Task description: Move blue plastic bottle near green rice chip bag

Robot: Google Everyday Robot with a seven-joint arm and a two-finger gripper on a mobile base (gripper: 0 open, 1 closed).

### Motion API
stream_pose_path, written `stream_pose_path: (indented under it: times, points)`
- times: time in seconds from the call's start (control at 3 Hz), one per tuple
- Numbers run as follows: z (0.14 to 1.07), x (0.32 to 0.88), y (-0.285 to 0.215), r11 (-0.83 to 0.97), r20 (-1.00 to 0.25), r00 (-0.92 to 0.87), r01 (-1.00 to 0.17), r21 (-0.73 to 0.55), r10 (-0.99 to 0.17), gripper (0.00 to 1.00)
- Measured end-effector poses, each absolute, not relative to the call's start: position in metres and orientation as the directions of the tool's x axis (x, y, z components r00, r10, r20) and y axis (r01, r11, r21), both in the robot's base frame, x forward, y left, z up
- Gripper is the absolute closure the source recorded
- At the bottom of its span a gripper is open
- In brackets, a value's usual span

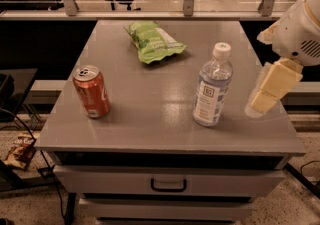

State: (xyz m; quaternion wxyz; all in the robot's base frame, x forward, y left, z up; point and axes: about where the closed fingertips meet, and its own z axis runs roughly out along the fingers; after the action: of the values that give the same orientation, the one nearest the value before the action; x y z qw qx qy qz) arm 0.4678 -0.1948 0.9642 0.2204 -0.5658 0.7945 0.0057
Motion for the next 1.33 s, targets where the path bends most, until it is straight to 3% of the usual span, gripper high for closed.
stream_pose_path:
  times: [1.0, 1.33]
  points:
    - [0.941, 0.484, -0.133, 0.345, -0.501, -0.226, -0.925, -0.159, -0.835, 0.03]
    - [0.936, 0.485, -0.128, 0.347, -0.505, -0.228, -0.925, -0.154, -0.832, 0.26]
